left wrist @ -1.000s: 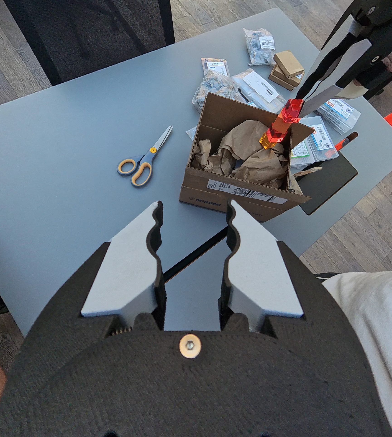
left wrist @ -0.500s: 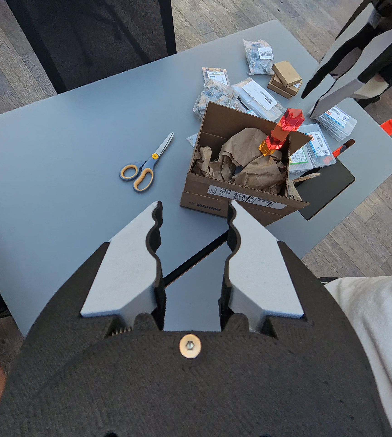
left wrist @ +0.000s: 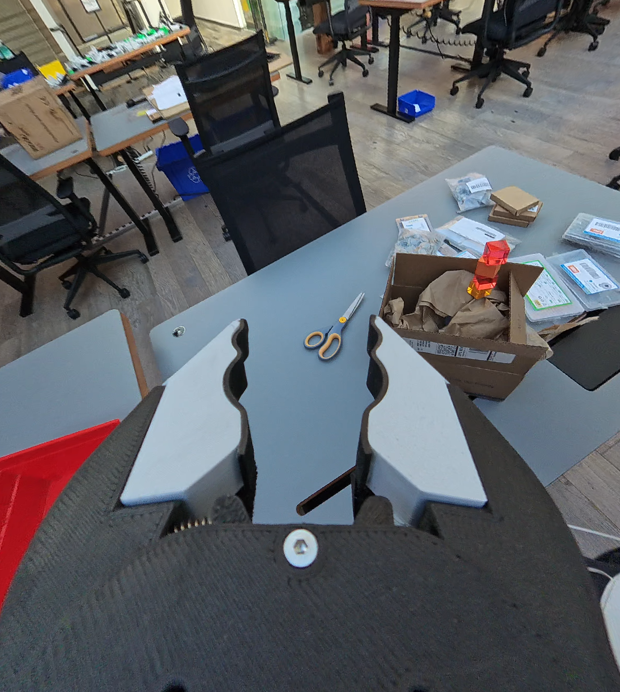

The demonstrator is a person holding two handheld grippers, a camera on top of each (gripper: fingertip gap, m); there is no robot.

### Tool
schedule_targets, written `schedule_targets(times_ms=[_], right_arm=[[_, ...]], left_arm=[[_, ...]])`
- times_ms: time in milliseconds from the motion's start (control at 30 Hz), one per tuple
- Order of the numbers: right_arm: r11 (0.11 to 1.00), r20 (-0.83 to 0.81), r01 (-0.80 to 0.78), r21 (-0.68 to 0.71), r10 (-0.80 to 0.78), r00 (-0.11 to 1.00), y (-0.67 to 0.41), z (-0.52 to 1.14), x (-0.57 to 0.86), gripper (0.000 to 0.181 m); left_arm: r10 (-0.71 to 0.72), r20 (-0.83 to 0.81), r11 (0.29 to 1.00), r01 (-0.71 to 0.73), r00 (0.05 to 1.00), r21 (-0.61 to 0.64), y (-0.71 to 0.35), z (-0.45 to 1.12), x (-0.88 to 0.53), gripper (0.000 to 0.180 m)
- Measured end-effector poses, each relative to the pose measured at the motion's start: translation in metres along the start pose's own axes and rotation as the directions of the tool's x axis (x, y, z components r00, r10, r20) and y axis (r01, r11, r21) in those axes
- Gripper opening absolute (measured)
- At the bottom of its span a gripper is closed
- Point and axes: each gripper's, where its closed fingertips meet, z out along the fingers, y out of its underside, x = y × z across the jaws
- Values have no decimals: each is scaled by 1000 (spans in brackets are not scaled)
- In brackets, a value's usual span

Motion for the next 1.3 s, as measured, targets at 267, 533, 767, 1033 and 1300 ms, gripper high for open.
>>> schedule_targets(times_ms=[267,533,767,1033,1300], right_arm=[[929,-1,-54,366,59,998,14,-52,-59,51],[956,-204,34,292,28,978,9,-96,-91,41],[950,-350,73,305,40,936,-39,-64,-161,41],[942,-454,61,330,102,885,-116,47,-283,34],[987,-535,86,136,1,845,-173,77,-340,35]], left_arm=[[-59,193,957,111,979,-269,80,-137,-45,60],[-167,287,854,284,943,-435,170,-229,-146,62],[-242,99,868,261,965,-422,255,-170,-242,53],[1,-357,927,-135,934,-350,296,-27,-282,52],[40,-504,881,-268,863,-389,332,80,-285,38]])
